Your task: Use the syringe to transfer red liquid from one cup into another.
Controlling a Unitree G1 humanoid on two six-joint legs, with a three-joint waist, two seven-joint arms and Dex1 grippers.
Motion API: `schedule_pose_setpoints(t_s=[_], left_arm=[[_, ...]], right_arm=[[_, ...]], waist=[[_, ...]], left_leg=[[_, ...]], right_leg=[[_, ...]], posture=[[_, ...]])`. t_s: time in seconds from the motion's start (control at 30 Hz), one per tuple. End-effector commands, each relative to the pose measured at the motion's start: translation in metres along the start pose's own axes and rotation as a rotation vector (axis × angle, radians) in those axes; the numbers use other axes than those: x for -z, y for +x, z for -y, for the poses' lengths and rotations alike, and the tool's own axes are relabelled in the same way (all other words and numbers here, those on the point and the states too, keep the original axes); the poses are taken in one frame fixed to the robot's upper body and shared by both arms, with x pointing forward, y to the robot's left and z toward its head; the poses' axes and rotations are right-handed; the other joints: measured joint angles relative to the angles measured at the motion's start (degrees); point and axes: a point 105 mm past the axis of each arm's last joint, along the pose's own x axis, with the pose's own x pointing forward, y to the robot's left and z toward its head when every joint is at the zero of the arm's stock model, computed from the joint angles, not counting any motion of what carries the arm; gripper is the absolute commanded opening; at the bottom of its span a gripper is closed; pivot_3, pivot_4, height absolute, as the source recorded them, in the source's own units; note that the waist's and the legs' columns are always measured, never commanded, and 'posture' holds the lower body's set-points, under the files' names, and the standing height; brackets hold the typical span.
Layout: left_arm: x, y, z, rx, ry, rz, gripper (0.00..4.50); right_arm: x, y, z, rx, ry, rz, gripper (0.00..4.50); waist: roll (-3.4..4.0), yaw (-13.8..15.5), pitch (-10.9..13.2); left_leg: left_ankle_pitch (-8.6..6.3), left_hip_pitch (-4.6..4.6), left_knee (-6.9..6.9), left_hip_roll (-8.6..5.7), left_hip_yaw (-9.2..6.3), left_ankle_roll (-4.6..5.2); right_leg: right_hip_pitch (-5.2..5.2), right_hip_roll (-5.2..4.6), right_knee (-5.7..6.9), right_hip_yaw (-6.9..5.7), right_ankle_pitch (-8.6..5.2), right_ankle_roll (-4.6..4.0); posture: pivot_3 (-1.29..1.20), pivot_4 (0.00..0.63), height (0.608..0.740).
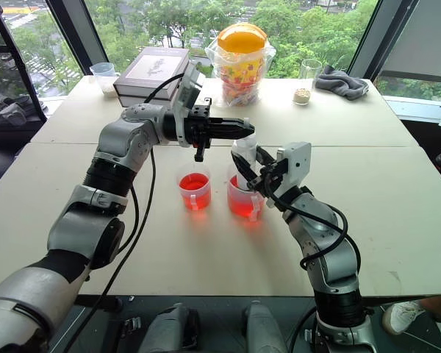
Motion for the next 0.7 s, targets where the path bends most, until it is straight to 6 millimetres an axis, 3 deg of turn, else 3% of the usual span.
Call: schedule_pose_setpoints(t_s=[0.03, 0.63, 0.67, 0.7], left_arm=[[-0.051, -0.015, -0.010, -0.089, 0.180, 0.080, 0.04], [-0.053, -0.010, -0.002, -0.041, 0.154, 0.104, 0.04], [-0.052, -0.010, 0.000, -0.034, 0.146, 0.105, 0.70], [-0.051, -0.010, 0.000, -0.030, 0.137, 0.104, 0.95]], right_arm=[[0.014, -0.004, -0.012, -0.057, 0.024, -0.058, 1.41], [0.007, -0.001, -0.013, -0.064, 0.019, -0.040, 1.41], [0.006, 0.000, -0.013, -0.063, 0.017, -0.035, 1.41], [0.003, 0.001, -0.012, -0.062, 0.013, -0.027, 1.41]], waist=[[0.00, 0.0, 0.0], [0.00, 0.0, 0.0], [0.00, -0.1, 0.0], [0.00, -0.2, 0.0]], left_leg=[[0.00, 0.00, 0.00, 0.00, 0.00, 0.00], [0.00, 0.00, 0.00, 0.00, 0.00, 0.00], [0.00, 0.00, 0.00, 0.00, 0.00, 0.00], [0.00, 0.00, 0.00, 0.00, 0.00, 0.00]], right_leg=[[0.00, 0.00, 0.00, 0.00, 0.00, 0.00], [0.00, 0.00, 0.00, 0.00, 0.00, 0.00], [0.00, 0.00, 0.00, 0.00, 0.00, 0.00], [-0.01, 0.00, 0.00, 0.00, 0.00, 0.00]], posture=[[0.00, 0.150, 0.740], [0.00, 0.150, 0.740], [0.00, 0.150, 0.740], [0.00, 0.150, 0.740]])
